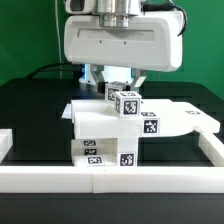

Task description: Assemble chair

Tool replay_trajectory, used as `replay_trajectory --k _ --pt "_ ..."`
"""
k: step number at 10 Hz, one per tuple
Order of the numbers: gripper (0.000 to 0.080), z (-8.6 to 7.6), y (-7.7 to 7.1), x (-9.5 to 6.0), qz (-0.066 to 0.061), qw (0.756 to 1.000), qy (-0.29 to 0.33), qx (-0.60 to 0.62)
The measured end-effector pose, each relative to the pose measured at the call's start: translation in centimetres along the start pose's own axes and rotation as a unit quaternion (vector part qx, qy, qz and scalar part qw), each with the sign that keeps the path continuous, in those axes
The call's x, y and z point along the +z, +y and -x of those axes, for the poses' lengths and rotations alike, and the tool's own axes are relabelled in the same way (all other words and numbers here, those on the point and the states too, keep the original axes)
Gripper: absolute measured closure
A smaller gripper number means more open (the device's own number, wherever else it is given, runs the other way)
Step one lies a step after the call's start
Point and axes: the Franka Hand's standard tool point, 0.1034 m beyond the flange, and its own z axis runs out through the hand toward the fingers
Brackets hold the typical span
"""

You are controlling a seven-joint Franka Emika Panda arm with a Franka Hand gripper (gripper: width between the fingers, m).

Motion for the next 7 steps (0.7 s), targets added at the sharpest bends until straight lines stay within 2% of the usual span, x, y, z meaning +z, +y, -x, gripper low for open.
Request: replay_trajectory --k 1,4,7 --pt "0.0515 0.0 0.0 0.0 0.0 1.0 0.0 0.0" --pt "0.0515 0.01 -0.01 0.01 0.0 1.0 0.0 0.029" --pt "0.0515 -0.01 0.03 0.03 -0.009 0.981 -0.004 0.192"
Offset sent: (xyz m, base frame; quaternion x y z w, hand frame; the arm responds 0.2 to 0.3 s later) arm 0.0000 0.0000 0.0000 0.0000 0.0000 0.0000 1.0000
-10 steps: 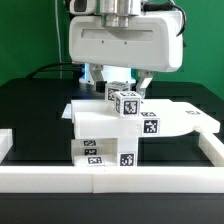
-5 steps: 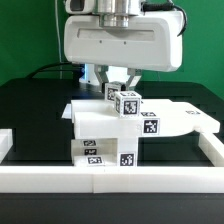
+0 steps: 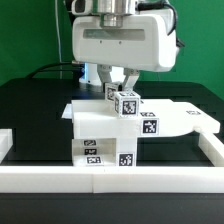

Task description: Assemble chair

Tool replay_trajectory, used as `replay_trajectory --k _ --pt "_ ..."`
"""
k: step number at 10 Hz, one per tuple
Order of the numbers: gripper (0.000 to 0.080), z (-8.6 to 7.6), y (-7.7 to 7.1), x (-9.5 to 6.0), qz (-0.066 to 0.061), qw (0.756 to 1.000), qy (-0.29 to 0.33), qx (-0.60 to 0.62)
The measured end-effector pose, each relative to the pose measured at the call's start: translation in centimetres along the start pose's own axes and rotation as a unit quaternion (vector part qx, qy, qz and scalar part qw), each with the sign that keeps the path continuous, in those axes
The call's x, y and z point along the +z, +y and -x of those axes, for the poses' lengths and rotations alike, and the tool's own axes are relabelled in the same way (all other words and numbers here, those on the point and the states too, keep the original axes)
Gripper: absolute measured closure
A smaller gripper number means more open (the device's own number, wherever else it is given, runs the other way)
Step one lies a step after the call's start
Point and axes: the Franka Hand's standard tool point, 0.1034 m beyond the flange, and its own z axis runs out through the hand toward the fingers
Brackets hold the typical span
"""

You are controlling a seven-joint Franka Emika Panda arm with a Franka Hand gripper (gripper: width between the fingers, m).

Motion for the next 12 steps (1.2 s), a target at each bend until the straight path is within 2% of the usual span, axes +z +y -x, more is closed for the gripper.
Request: replay_trajectory --k 4,6,9,10,12 --pt "0.0515 0.04 0.02 0.09 -0.005 0.988 -0.006 0.155" --pt "0.0515 0.19 -0.08 0.11 -0.007 0.966 -0.011 0.26" --pt "0.0515 0.37 -0.17 0.14 -0.007 0.915 -0.015 0.404" --pt "0.0515 0.41 -0.19 0.14 -0.007 0.906 -0.016 0.424" --pt "0.0515 0.42 -0.18 0.16 -0.007 0.907 -0.015 0.42"
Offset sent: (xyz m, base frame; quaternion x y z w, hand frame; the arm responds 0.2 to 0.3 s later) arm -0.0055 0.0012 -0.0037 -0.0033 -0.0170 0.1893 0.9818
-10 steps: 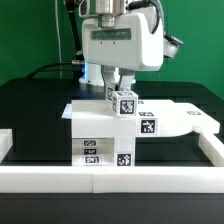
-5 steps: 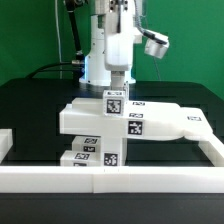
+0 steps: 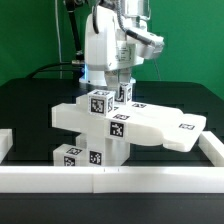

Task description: Assemble chair

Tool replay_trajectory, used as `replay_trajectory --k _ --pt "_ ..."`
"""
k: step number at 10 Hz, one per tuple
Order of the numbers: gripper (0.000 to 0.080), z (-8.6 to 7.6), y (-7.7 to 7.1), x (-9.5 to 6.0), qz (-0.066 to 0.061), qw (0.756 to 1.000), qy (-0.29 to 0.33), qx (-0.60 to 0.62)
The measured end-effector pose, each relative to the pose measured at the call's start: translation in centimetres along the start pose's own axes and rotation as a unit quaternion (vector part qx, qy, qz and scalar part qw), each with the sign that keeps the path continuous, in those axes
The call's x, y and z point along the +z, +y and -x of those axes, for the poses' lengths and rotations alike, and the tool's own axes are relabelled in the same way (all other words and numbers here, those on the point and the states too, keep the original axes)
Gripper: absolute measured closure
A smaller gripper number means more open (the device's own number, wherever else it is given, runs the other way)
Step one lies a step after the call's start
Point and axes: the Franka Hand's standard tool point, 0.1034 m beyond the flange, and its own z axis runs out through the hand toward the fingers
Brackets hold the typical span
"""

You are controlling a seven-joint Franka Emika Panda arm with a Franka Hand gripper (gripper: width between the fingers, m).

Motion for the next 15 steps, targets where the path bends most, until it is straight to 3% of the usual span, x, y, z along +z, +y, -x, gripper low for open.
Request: replay_trajectory --k 1,2,3,6,10,12,13,15 --pt "0.0291 0.0 0.0 0.0 0.0 1.0 0.0 -0.018" --pt "0.0291 0.12 0.01 -0.04 0.003 0.999 0.0 -0.035" --pt "0.0178 0.29 0.01 -0.09 0.006 0.998 -0.001 -0.056" --pt "0.0151 0.6 -0.2 -0.25 0.005 0.979 0.003 -0.206" --pt "0.0151 0.61 -0.22 -0.24 0.006 0.926 0.005 -0.377" --pt "0.0151 0.49 -0.24 -0.29 0.013 0.872 0.013 -0.488" --pt "0.0151 0.48 -0.24 -0.29 0.013 0.865 0.014 -0.501" --pt "0.0151 0.28 -0.28 -0.27 0.015 0.818 0.014 -0.575"
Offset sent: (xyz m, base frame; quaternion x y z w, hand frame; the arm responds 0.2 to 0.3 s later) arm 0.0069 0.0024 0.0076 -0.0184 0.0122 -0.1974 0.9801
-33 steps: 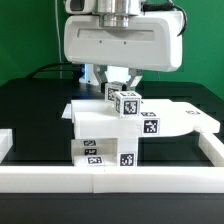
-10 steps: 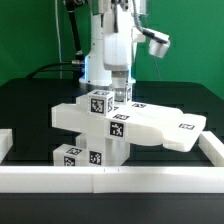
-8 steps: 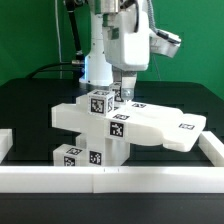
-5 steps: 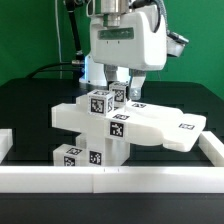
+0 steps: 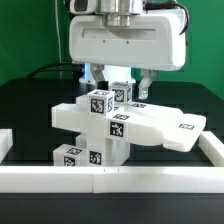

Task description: Assemble chair

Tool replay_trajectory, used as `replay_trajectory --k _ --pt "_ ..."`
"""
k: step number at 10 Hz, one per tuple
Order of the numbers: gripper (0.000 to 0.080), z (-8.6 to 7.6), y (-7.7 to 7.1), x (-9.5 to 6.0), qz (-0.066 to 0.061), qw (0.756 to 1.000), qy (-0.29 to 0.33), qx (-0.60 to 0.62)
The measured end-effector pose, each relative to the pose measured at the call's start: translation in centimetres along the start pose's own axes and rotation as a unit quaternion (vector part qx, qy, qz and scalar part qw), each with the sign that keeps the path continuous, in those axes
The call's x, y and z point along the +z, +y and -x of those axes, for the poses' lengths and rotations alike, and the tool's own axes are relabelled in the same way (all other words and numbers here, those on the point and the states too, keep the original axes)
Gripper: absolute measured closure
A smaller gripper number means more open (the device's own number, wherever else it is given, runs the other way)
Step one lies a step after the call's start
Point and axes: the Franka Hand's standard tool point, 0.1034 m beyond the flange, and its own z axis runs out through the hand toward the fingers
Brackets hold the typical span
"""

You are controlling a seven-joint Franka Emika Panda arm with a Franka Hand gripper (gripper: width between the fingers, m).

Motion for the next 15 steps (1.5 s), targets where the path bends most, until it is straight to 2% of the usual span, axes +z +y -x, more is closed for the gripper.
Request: replay_trajectory --k 5,6,7,8,9,15 --pt "0.0151 -0.16 0.33 0.06 0.004 0.992 0.001 -0.125" --pt "0.0271 -0.16 0.33 0.06 0.004 0.993 0.001 -0.121" --pt "0.0271 -0.17 0.34 0.05 0.004 0.993 0.001 -0.121" --pt "0.0452 -0.16 0.34 0.06 0.004 0.993 0.001 -0.116" --pt "0.0514 -0.16 0.34 0.06 0.004 0.995 0.001 -0.102" --pt "0.0514 -0.18 0.34 0.08 0.003 0.996 0.003 0.09"
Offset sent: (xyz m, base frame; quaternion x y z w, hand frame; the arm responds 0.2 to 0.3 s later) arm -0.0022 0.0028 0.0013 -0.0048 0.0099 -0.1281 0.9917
